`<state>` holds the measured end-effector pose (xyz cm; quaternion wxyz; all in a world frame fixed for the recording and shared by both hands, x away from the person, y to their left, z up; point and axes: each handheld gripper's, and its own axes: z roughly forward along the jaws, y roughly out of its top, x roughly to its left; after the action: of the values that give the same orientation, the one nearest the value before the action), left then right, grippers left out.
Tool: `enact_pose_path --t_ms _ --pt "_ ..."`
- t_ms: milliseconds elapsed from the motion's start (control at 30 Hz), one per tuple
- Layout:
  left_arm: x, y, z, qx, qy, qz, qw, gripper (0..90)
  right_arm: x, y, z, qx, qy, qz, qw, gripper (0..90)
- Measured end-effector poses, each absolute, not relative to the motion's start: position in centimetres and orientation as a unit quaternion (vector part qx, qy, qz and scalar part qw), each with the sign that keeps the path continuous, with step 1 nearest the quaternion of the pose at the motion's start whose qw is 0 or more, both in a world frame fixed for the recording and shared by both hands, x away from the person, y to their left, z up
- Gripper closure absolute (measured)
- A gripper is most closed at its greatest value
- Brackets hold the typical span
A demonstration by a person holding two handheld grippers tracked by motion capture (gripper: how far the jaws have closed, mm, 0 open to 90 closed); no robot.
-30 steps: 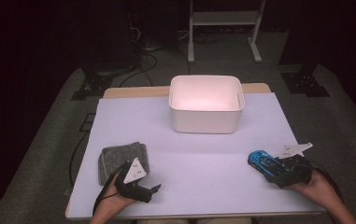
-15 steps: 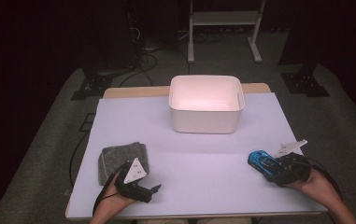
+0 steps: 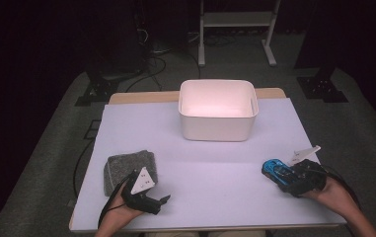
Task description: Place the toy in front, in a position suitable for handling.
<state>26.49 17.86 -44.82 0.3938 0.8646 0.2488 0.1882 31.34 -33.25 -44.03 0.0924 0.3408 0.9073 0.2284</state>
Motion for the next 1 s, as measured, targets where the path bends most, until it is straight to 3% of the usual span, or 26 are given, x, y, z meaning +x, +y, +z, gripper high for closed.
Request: enact_pose_path --t_ms 1000 --pt "26.53 17.99 -44.8 0.864 0.248 0.191 0.395 6.7 31.82 -32.81 -43.86 0.354 0.902 0.227 0.097 24.6"
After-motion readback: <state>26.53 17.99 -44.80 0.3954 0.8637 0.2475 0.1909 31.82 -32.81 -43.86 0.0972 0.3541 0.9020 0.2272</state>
